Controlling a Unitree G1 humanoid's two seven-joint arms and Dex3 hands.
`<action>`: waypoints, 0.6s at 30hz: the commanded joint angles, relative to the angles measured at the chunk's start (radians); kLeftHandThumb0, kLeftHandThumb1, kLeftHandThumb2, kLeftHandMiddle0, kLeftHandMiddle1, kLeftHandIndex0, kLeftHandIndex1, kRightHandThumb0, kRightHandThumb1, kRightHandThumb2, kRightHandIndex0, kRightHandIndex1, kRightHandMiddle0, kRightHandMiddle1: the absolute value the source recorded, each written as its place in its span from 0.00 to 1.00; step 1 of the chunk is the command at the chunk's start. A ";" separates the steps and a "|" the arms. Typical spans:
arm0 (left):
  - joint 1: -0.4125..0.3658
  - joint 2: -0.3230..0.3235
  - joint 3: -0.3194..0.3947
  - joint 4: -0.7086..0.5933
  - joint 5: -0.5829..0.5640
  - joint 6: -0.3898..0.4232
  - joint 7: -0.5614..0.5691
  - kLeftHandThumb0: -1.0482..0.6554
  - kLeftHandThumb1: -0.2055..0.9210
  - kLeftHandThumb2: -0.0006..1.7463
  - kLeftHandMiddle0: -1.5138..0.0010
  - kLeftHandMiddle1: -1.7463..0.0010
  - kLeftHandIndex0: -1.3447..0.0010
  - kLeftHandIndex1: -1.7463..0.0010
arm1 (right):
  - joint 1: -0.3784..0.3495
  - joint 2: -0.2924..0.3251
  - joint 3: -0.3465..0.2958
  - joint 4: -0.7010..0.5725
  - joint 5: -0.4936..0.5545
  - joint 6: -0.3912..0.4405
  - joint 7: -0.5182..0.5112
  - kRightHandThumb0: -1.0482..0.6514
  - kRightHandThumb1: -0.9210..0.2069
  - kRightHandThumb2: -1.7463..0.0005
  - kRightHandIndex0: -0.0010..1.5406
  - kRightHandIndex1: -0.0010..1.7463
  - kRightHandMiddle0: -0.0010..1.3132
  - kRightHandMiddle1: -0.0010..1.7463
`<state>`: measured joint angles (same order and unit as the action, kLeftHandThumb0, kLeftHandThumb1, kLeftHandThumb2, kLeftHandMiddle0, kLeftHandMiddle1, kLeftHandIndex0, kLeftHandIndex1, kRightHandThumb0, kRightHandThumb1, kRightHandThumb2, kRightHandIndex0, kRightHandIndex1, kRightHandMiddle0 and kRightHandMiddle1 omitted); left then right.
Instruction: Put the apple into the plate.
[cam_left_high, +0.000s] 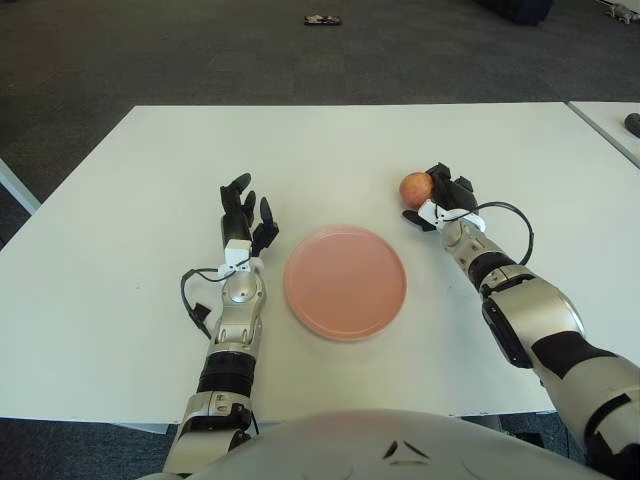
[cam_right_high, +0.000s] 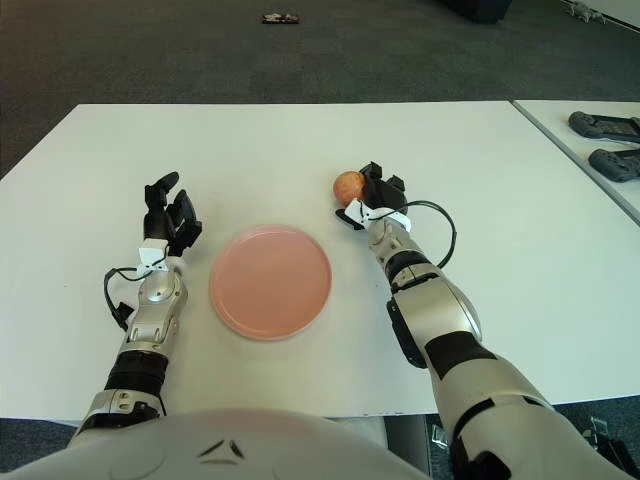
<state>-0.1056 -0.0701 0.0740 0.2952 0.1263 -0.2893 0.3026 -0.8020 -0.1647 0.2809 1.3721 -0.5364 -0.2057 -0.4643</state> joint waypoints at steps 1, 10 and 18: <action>0.002 0.003 0.002 -0.006 0.004 0.003 0.009 0.22 1.00 0.40 0.68 0.97 0.99 0.41 | 0.025 0.031 -0.024 0.016 0.017 -0.018 0.013 0.65 0.63 0.18 0.83 1.00 0.82 1.00; 0.007 -0.002 -0.002 -0.012 0.008 0.008 0.012 0.22 1.00 0.40 0.68 0.97 1.00 0.41 | 0.027 0.036 -0.066 0.016 0.029 -0.054 0.003 0.68 0.65 0.16 0.82 1.00 0.81 1.00; 0.007 -0.001 -0.006 -0.013 0.011 0.014 0.016 0.22 1.00 0.41 0.67 0.97 1.00 0.41 | 0.028 0.040 -0.097 0.014 0.039 -0.059 -0.020 0.69 0.67 0.14 0.81 1.00 0.81 1.00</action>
<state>-0.0996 -0.0731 0.0717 0.2912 0.1274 -0.2859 0.3132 -0.8011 -0.1269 0.1993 1.3726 -0.5091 -0.2738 -0.4766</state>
